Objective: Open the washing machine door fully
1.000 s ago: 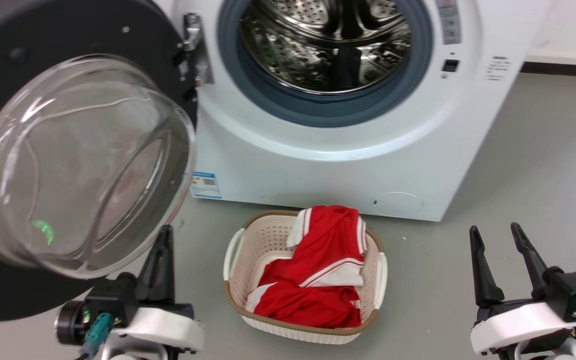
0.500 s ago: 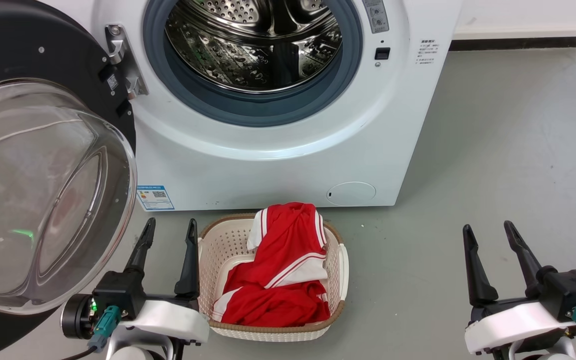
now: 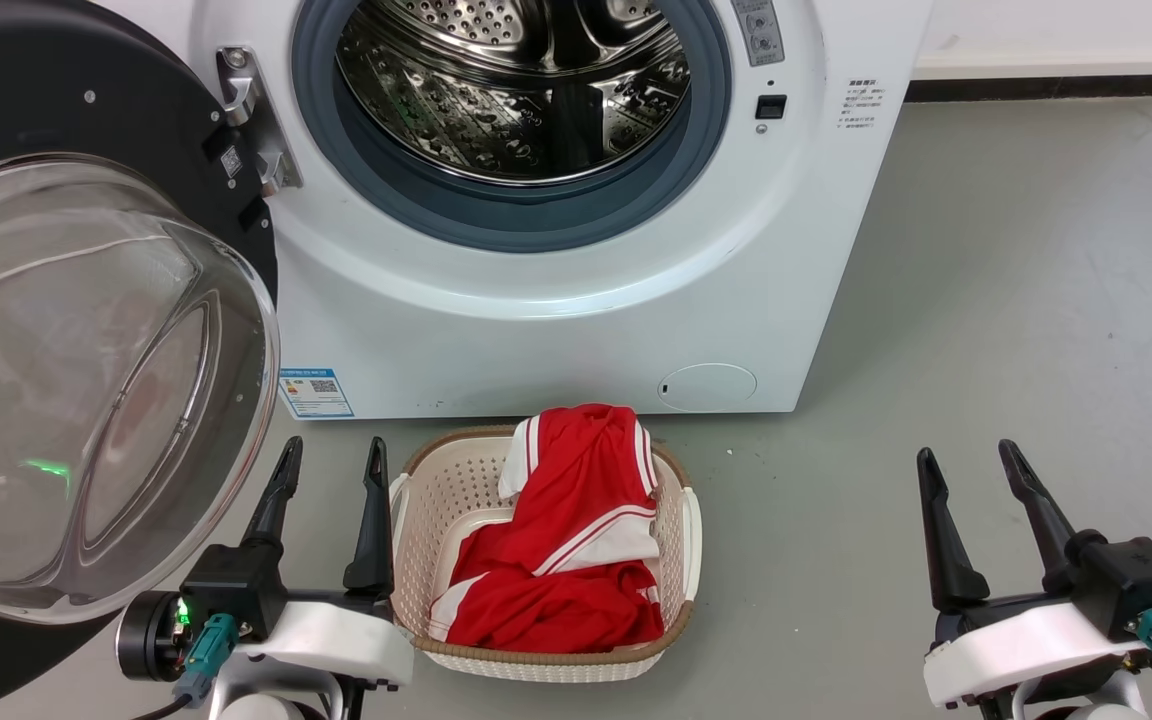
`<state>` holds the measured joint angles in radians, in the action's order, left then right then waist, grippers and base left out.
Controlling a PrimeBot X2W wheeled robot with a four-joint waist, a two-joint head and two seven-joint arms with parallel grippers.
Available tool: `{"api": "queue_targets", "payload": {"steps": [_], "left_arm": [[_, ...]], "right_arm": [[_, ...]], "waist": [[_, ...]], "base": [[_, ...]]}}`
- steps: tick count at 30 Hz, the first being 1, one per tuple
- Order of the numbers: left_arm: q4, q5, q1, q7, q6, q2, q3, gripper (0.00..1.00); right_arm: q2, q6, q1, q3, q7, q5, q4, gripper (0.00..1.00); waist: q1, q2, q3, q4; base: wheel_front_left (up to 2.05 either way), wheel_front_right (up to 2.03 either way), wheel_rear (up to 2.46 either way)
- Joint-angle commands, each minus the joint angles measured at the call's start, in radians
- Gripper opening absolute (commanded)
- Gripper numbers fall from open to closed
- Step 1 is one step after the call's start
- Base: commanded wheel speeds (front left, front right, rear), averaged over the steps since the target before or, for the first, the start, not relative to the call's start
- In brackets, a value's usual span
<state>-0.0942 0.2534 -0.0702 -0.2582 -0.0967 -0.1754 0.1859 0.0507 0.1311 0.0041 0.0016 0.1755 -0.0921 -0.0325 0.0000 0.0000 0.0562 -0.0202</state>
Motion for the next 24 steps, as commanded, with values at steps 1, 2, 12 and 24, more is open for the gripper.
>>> {"api": "queue_targets", "payload": {"steps": [1,2,12,24], "left_arm": [[-0.002,0.000,0.003,-0.004,-0.003,-0.002,-0.002,1.00],[-0.003,-0.001,0.002,-0.005,-0.003,-0.002,-0.002,1.00],[-0.008,0.001,0.002,0.000,-0.002,-0.002,-0.002,0.00],[-0.048,0.180,0.009,0.047,0.027,0.017,-0.033,0.00]], "right_arm": [[-0.002,-0.001,-0.005,-0.001,0.003,-0.009,-0.002,1.00],[-0.002,-0.001,-0.006,-0.002,0.003,-0.009,-0.003,1.00],[0.000,0.000,-0.002,-0.005,0.003,-0.003,-0.012,0.00],[0.011,0.000,-0.001,-0.002,-0.024,-0.212,-0.053,0.00]], "waist": [[0.0000,0.0000,0.000,0.002],[0.0000,0.0000,0.000,0.003],[0.0000,0.0000,-0.002,0.008],[0.0000,0.0000,-0.006,0.009]], "base": [[0.00,0.00,0.00],[0.00,0.00,0.00],[0.00,0.00,0.00],[0.00,0.00,0.00]]}}
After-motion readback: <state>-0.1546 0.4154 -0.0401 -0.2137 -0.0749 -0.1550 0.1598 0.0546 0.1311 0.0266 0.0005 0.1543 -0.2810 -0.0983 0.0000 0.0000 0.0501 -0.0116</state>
